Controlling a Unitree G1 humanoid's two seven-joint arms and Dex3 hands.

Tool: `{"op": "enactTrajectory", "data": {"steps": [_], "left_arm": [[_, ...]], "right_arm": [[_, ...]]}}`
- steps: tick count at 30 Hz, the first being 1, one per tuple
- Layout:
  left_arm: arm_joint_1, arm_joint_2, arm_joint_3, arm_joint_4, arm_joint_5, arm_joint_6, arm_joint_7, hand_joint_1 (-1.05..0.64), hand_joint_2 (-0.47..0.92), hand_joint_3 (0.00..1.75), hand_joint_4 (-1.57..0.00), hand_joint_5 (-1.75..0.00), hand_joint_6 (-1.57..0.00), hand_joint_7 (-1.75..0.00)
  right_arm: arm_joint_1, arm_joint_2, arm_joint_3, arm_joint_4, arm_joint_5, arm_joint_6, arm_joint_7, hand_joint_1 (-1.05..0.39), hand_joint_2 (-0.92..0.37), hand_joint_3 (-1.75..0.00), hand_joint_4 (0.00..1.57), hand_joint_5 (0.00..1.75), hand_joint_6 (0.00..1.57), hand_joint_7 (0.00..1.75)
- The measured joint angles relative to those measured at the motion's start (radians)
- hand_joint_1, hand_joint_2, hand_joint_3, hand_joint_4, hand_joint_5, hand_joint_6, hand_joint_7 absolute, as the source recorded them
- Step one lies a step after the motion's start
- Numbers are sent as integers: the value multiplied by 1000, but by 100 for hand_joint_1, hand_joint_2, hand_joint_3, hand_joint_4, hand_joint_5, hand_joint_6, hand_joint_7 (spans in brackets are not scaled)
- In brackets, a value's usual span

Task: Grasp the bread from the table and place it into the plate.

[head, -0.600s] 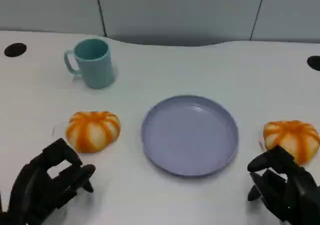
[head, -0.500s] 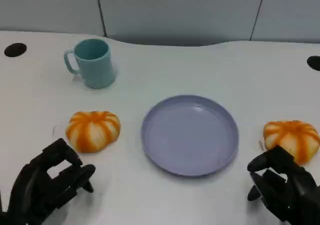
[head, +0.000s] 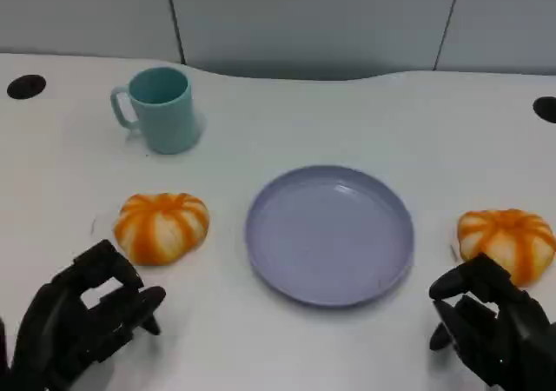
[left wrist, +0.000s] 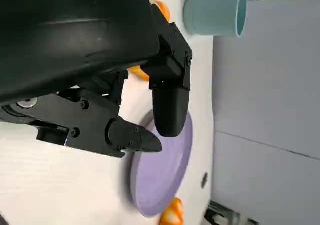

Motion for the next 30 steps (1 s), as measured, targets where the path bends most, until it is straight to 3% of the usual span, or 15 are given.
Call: {"op": "enactTrajectory", "data": {"steps": [6,11,13,14,17,18,19,20,21,22,23,24,25,27,30], "left_arm": [[4,46,-39,-12,455,-350,334,-20,86,7,-85,-175,-60,-175],[-4,110,-100,-86,882,-365,655,-19,85,7,-87,-175,-62,-175],[-21,130,-120,-105,945,-364,729,-19,84,7,-86,-175,-61,-175],[-31,144,-136,-113,995,-355,770,-25,82,5,-79,-175,-57,-170],[-102,238,-209,-136,1196,-282,822,-30,83,4,-71,-173,-57,-158],[-123,262,-223,-145,1223,-262,827,-41,85,2,-52,-142,-55,-107],[-143,283,-236,-157,1227,-243,808,-45,87,1,-46,-130,-60,-79],[-160,302,-248,-168,1222,-224,764,-51,87,0,-40,-103,-63,-44],[-174,318,-260,-177,1213,-205,712,-53,88,0,-39,-91,-67,-27],[-185,335,-274,-184,1201,-186,657,-54,88,0,-39,-84,-69,-18],[-189,346,-284,-190,1191,-171,621,-62,87,0,-24,-63,-54,-9],[-194,355,-294,-194,1187,-151,585,-67,87,0,-21,-38,-44,-4],[-206,365,-310,-194,1187,-130,544,-69,87,0,-20,-28,-41,-2],[-228,383,-328,-194,1187,-88,482,-67,83,0,-13,-15,-31,0],[-286,415,-379,-189,1212,-41,403,-60,78,0,-10,-10,-26,0]], "right_arm": [[1,3,5,0,-10,2,-2,-28,-92,-30,55,175,33,175],[1,12,5,0,-9,3,-2,-27,-92,-31,55,175,33,175],[0,13,4,0,-9,4,-3,-27,-92,-31,55,175,33,175],[0,13,3,1,-9,3,-3,-29,-92,-31,55,175,33,175],[-11,13,5,12,-13,2,-5,-30,-92,-30,56,175,33,175],[-13,13,5,14,-13,1,-5,-30,-92,-30,56,175,33,175],[-13,13,4,15,-14,1,-6,-30,-92,-30,56,175,33,175],[-14,13,5,16,-15,0,-8,-30,-92,-30,57,175,33,175],[-14,13,5,17,-15,0,-9,-29,-92,-30,57,175,33,175],[-14,13,5,17,-16,0,-10,-29,-92,-30,57,175,33,175],[-14,13,5,18,-16,0,-10,-29,-92,-30,57,175,34,175],[-13,13,4,18,-15,0,-10,-28,-92,-30,57,175,34,175],[-14,13,4,19,-15,-1,-10,-28,-92,-30,57,175,34,175],[-15,15,6,20,-14,-2,-9,-28,-92,-30,57,175,34,175],[-15,16,9,21,-15,-7,-11,-27,-92,-30,57,175,34,175]]}}
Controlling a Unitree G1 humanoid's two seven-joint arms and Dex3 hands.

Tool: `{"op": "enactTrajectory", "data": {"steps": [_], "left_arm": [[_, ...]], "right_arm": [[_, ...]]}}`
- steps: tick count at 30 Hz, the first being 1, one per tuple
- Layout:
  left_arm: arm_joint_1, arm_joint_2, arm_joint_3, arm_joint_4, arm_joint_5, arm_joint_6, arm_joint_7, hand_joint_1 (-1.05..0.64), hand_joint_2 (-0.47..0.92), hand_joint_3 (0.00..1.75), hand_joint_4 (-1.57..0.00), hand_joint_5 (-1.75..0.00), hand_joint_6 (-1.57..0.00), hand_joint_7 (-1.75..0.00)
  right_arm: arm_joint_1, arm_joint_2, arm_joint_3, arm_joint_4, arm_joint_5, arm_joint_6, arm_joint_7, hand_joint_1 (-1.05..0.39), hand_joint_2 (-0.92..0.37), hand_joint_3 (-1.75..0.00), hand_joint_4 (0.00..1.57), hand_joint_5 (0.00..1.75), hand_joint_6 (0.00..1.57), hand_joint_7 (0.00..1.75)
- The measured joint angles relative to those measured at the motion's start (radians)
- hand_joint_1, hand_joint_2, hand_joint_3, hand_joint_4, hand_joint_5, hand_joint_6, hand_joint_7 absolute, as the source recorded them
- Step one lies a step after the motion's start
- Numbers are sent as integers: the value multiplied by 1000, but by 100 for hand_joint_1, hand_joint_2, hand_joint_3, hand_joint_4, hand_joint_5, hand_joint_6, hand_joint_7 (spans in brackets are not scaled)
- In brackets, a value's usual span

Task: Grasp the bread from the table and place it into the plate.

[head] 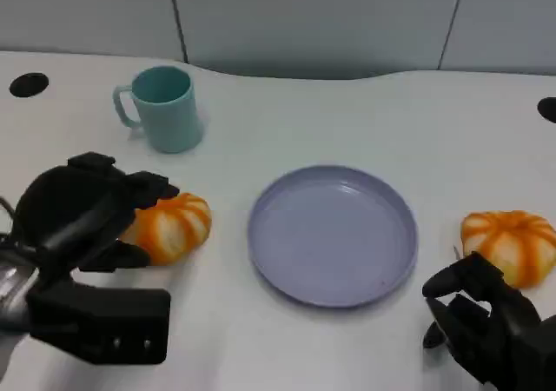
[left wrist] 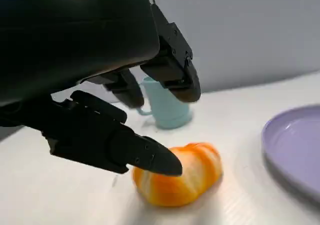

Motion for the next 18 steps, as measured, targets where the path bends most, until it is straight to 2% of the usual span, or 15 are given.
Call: {"op": "enactTrajectory", "data": {"steps": [5,14,15,18], "left_arm": [[-101,13,-81,98,15,17,-44,-54,78,1,-9,-7,-21,0],[-219,-28,-190,342,15,74,-40,-52,79,0,-6,-4,-13,0],[-224,-28,-197,350,14,73,-39,-57,77,0,-6,-4,-12,0],[-318,-94,-254,534,27,105,-4,-63,76,0,-6,-3,-11,0]], "right_arm": [[1,1,5,10,0,-26,-2,-27,-92,-30,57,175,35,175],[1,3,7,18,2,-32,-8,-27,-92,-30,56,175,34,175],[1,3,7,18,2,-32,-8,-26,-92,-31,56,175,34,175],[2,2,5,17,2,-30,-7,-27,-92,-31,55,175,33,175]]}}
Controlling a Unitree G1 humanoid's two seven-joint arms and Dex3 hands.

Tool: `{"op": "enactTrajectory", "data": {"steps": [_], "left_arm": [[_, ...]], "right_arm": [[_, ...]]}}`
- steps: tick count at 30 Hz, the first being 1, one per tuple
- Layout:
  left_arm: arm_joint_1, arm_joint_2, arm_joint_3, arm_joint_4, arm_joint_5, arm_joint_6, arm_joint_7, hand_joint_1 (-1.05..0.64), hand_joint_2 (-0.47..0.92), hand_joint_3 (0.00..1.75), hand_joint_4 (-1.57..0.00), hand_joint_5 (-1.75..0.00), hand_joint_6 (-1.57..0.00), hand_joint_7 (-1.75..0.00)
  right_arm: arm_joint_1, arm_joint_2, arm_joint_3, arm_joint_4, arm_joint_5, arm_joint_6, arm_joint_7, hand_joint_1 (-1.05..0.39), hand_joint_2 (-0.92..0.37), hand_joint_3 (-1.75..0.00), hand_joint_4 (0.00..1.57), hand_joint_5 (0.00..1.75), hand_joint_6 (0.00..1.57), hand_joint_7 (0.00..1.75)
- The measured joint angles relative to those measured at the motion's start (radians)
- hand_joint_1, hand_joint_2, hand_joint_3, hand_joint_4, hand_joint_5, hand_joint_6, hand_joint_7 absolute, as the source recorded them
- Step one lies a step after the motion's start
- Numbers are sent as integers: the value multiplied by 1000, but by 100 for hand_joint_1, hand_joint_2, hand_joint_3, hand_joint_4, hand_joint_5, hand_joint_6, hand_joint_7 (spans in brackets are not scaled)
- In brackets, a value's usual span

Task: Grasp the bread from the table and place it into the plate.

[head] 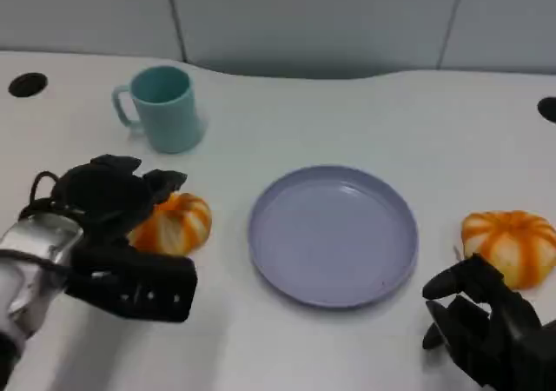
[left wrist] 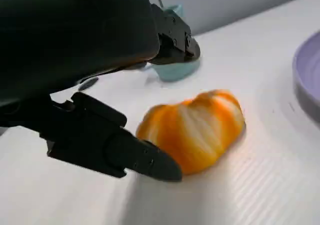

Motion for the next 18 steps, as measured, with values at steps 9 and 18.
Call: {"op": "enactTrajectory", "data": {"steps": [9,18], "left_arm": [[-189,-154,-123,414,-10,17,112,-66,74,0,-10,-4,-15,-2],[-237,-199,-157,540,-58,37,195,-41,80,0,-40,-84,-51,-65]], "right_arm": [[7,-2,0,-5,-2,6,-2,-28,-92,-31,57,175,33,175],[9,-2,1,-2,-2,-20,-1,-28,-92,-31,56,175,34,175]]}}
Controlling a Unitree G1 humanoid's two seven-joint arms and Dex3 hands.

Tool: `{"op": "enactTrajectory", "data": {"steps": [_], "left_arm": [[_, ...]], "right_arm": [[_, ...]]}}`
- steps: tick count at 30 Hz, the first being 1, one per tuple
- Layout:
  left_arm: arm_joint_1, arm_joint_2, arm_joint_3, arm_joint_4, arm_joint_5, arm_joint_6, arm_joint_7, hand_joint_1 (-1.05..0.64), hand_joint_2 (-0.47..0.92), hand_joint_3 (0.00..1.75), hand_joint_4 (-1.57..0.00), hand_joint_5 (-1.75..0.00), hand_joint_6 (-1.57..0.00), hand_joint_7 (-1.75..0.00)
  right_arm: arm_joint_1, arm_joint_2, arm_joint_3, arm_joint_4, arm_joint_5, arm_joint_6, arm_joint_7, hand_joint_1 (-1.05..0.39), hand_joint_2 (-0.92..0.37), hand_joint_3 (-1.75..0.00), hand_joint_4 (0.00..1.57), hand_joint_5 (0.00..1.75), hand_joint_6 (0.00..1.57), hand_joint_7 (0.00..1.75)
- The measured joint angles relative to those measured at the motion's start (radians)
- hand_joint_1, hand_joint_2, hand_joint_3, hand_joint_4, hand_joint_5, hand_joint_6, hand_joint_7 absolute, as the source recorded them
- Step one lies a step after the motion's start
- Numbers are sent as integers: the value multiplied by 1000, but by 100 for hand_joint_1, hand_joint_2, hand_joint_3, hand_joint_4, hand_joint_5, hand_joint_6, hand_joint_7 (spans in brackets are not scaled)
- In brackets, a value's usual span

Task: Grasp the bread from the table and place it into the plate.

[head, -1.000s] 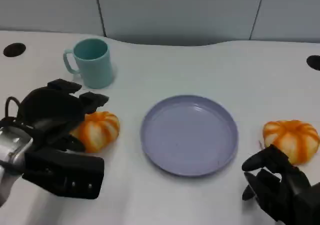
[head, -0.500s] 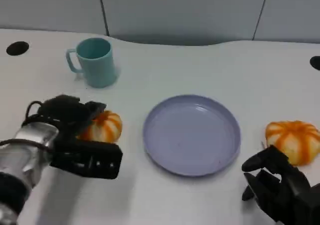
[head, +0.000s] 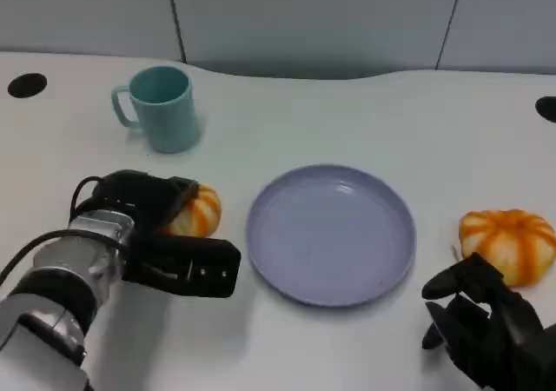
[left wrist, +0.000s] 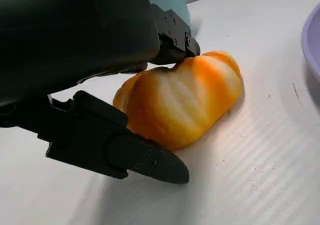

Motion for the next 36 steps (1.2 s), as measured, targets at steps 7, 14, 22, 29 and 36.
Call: {"op": "enactTrajectory", "data": {"steps": [7,14,22,29,36], "left_arm": [[14,22,3,9,-61,-104,147,-21,87,1,-71,-174,-53,-174],[49,39,41,17,-129,-198,194,-21,92,10,-68,-175,-48,-174],[132,83,143,-26,-262,-325,198,-15,90,13,-70,-175,-45,-175],[214,106,268,-76,-405,-432,161,-14,88,9,-72,-175,-49,-175],[265,106,383,-205,-573,-509,5,-5,88,8,-71,-175,-50,-175]], "right_arm": [[2,0,0,-1,0,0,0,-28,-92,-31,57,175,35,175],[2,0,0,-3,0,3,0,-28,-92,-31,56,175,34,175],[3,0,-3,-5,4,12,1,-26,-92,-32,56,175,33,175],[3,0,-2,-4,5,11,3,-26,-92,-32,59,175,33,175],[5,0,-2,-4,5,9,9,-27,-92,-31,57,175,33,175]]}}
